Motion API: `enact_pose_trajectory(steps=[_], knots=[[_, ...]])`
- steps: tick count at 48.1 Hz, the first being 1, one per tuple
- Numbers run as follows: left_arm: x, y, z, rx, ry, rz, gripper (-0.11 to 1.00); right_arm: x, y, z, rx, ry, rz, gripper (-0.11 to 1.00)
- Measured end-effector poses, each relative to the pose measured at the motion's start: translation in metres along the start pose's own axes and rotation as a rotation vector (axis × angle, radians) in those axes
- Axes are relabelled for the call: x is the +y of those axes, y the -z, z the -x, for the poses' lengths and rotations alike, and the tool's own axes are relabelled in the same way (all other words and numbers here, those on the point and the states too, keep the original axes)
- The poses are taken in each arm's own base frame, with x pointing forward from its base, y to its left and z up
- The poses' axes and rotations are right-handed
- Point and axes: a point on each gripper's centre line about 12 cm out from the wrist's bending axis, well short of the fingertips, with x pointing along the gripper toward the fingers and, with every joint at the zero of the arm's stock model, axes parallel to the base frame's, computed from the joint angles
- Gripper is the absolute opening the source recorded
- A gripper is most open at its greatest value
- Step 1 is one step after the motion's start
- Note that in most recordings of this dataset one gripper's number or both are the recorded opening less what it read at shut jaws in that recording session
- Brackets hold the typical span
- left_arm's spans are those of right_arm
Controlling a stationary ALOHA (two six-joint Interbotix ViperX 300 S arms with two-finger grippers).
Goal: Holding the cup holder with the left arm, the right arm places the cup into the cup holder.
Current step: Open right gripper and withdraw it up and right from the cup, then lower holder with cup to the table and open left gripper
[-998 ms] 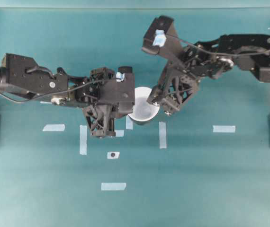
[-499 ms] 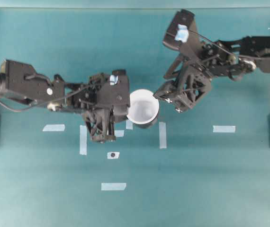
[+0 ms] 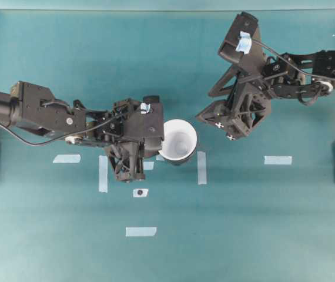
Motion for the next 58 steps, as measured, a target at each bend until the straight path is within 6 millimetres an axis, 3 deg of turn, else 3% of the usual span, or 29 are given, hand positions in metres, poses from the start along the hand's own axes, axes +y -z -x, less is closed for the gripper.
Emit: enact_pose_trajectory(steps=[15,58], knots=[[0.0,0.012,-0.007,0.017,0.0,0.007,0.21,-0.002,0.007,-0.001,0.015,0.004,-0.002,0.89],[0.001,0.014,-0.01,0.018,-0.001,0.007,0.23,-0.003,0.01,-0.001,0.019,0.005,-0.003,0.89]])
